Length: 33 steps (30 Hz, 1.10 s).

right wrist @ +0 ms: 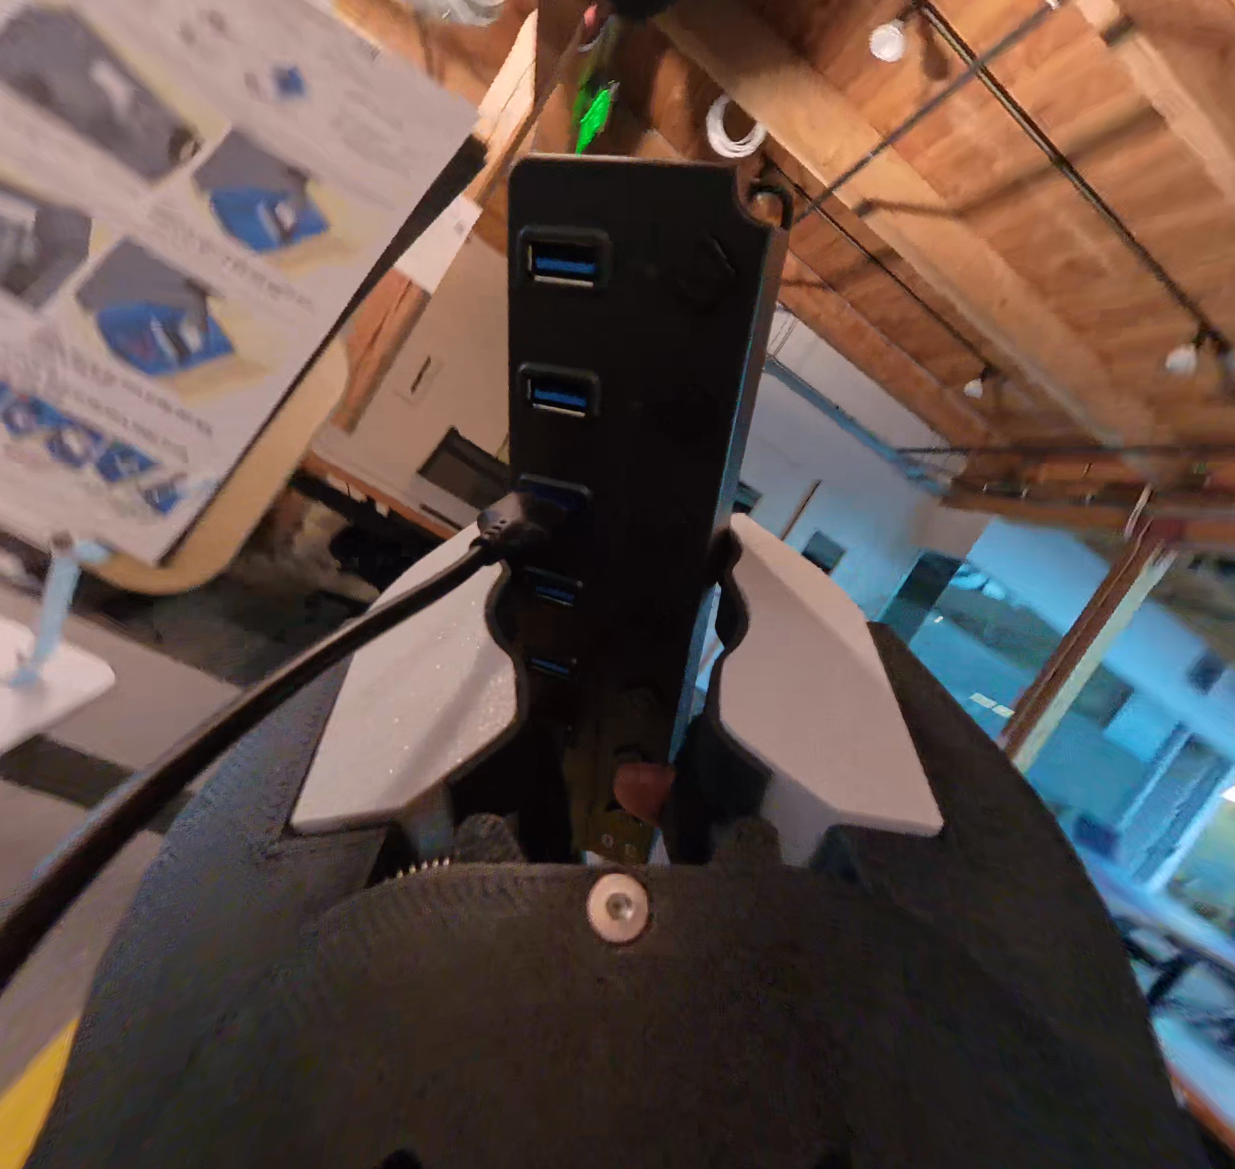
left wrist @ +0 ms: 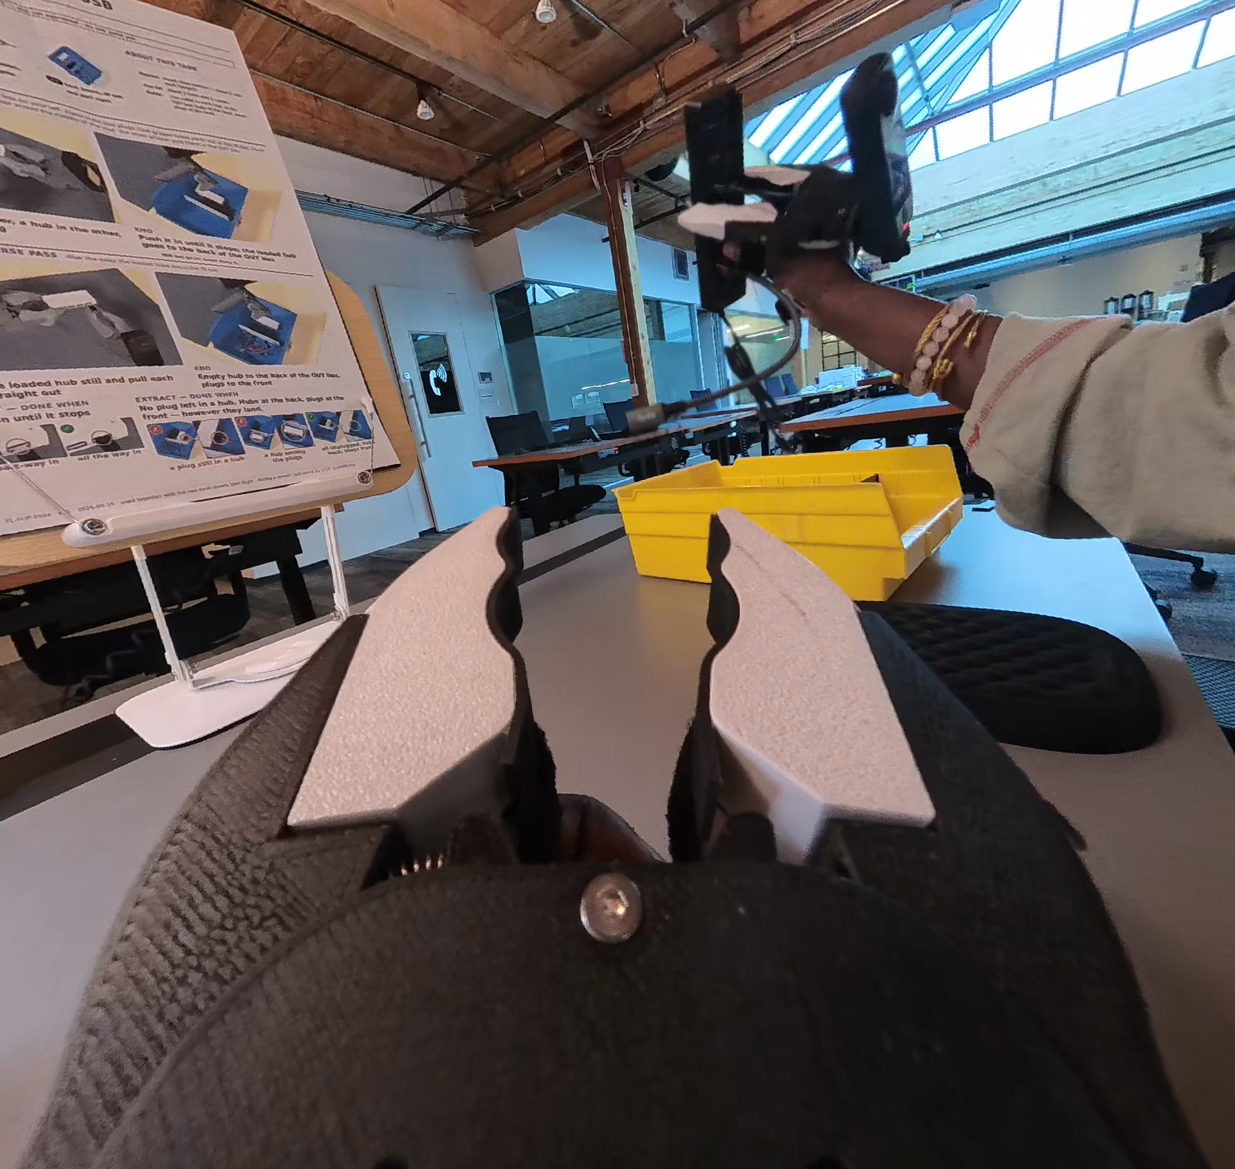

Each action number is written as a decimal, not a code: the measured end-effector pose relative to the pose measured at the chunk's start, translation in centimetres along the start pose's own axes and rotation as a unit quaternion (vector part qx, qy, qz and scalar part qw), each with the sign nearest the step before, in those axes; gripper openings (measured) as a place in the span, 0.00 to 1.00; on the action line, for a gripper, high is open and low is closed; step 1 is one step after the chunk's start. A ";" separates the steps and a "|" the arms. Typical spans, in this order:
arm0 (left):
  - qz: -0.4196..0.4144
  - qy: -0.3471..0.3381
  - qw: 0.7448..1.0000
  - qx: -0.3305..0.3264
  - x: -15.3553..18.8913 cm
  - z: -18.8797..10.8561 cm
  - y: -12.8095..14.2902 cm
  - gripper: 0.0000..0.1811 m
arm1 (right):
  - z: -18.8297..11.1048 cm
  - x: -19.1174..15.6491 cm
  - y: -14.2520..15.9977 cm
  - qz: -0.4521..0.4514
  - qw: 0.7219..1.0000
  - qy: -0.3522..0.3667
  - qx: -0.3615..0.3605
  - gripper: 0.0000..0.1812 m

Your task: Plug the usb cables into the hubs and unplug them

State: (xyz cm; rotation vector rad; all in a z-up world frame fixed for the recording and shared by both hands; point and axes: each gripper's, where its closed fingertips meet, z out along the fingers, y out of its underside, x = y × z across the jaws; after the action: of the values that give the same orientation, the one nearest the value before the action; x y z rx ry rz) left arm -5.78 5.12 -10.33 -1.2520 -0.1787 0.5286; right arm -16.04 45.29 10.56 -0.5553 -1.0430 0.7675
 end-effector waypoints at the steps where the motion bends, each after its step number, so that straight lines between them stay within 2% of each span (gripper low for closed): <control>1: 0.001 0.001 1.000 -0.001 0.1 0.0 0.0 0.29 | 0.0 0.7 -0.1 0.039 0.999 0.013 0.007 0.32; 4: 0.003 0.002 1.000 -0.004 0.1 0.0 0.1 0.29 | -0.2 3.0 0.0 0.152 0.987 0.053 0.020 0.33; 10: -0.001 0.004 1.000 -0.001 0.1 0.1 0.1 0.29 | -1.9 5.7 1.5 0.310 0.945 0.101 0.025 0.33; 16: 0.007 0.006 1.000 -0.009 0.3 0.2 0.3 0.29 | -2.5 6.6 -0.8 0.391 0.913 0.089 0.079 0.33; 18: 0.008 0.006 1.000 -0.009 0.3 0.2 0.3 0.29 | -2.6 6.7 -0.4 0.395 0.912 0.089 0.070 0.33; 20: 0.009 0.006 1.000 -0.007 0.3 0.1 0.2 0.29 | -3.1 6.7 1.5 0.393 0.913 0.100 0.043 0.33; 25: 0.009 0.007 1.000 -0.004 0.4 0.1 0.1 0.29 | -6.7 6.8 11.0 0.349 0.916 0.191 -0.050 0.32; 28: 0.011 0.007 1.000 -0.010 0.4 0.1 0.3 0.29 | -8.4 6.4 14.3 0.289 0.927 0.221 -0.092 0.32; 30: 0.012 0.007 1.000 -0.013 0.3 0.2 0.5 0.29 | -8.6 5.6 15.0 0.221 0.943 0.216 -0.121 0.33; 33: 0.011 0.005 1.000 -0.016 0.2 0.2 0.6 0.29 | -7.7 2.4 16.3 0.152 0.960 0.142 -0.187 0.32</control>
State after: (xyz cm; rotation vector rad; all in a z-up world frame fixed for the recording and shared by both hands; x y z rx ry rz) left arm -5.82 5.54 -10.90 -1.2896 -0.1650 0.5408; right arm -13.12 56.88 -3.12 -1.1384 -0.8467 0.7322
